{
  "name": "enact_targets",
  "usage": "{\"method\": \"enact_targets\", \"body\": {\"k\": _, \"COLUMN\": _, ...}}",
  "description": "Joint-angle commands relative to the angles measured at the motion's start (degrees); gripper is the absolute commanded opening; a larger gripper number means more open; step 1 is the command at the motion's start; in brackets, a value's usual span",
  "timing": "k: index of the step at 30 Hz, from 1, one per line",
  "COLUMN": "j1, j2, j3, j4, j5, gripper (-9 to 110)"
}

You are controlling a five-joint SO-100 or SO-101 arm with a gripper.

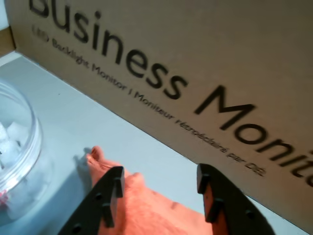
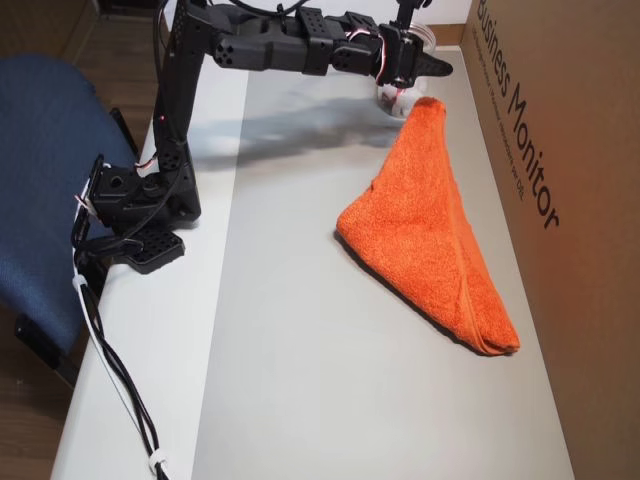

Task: Fold the blanket.

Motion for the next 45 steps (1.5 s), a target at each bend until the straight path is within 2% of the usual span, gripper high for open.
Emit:
{"method": "enact_targets", "body": {"k": 1, "j1": 1.0, "j2": 7.5, "j3": 1.1, "j4": 0.2, "j5": 0.3, "gripper": 15}}
{"method": "enact_targets", "body": {"k": 9, "j1": 3.3, "j2": 18.2, "j3": 9.7, "j4": 0.2, "j5": 0.4, "gripper": 14}}
{"method": "enact_targets", "body": {"k": 20, "j1": 7.0, "j2": 34.6, "j3": 22.9, "j4": 0.2, "j5": 8.9, "gripper": 0}}
{"method": "enact_targets", "body": {"k": 31, "j1": 12.3, "j2": 51.9, "j3": 38.0, "j4": 0.8, "j5": 17.8, "gripper": 0}}
{"method": "enact_targets", "body": {"k": 45, "j1": 17.0, "j2": 69.1, "j3": 42.5, "j4": 31.8, "j5": 25.6, "gripper": 0}}
